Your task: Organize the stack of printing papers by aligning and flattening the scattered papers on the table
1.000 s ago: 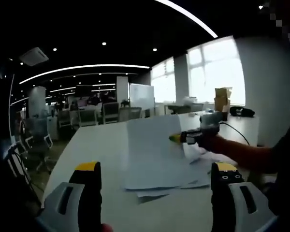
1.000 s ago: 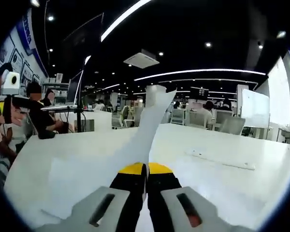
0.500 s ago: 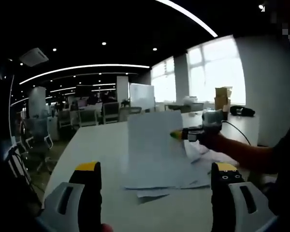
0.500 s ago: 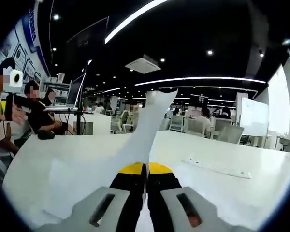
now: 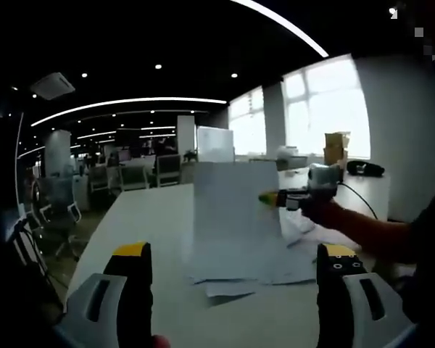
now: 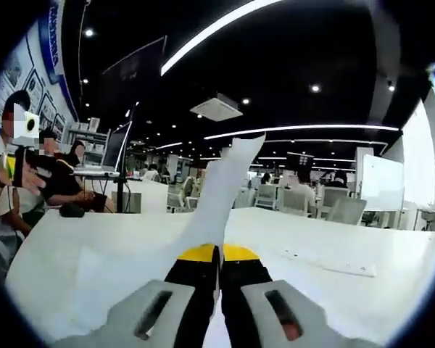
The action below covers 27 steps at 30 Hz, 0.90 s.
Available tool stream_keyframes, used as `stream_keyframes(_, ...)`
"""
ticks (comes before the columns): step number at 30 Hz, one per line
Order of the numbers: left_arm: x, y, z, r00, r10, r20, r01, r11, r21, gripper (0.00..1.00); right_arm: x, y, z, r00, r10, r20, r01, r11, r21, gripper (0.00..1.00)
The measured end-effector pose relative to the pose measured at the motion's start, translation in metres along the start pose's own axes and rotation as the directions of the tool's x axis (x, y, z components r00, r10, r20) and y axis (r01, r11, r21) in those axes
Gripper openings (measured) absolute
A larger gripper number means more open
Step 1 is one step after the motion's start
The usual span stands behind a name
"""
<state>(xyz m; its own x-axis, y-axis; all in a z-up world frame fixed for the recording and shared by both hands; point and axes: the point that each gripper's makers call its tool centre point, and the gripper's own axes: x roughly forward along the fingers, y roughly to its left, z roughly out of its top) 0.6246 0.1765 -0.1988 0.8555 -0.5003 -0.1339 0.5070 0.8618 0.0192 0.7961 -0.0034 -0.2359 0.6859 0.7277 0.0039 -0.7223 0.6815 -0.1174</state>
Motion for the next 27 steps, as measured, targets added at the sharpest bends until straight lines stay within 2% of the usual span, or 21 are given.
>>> stream_keyframes(4,-0.001,-0.004,0.005,1.0,-0.019,0.019,0.019,1.0,-0.015,0.97,-0.002,-0.002,0.005,1.0,0.009,0.026,-0.011,0.999,0.051,0.0)
stream_keyframes(18,0.002,-0.003,0.001,1.0,-0.011,0.007,0.011,1.0,-0.008,0.97,-0.01,0.006,0.026,0.993,0.039,0.113,-0.049,0.995,0.087,0.0)
stream_keyframes(27,0.0,0.0,0.001,1.0,0.0,0.001,0.0,1.0,-0.002,0.97,-0.01,0.005,0.036,0.988,0.054,0.147,-0.065,0.996,0.067,0.0)
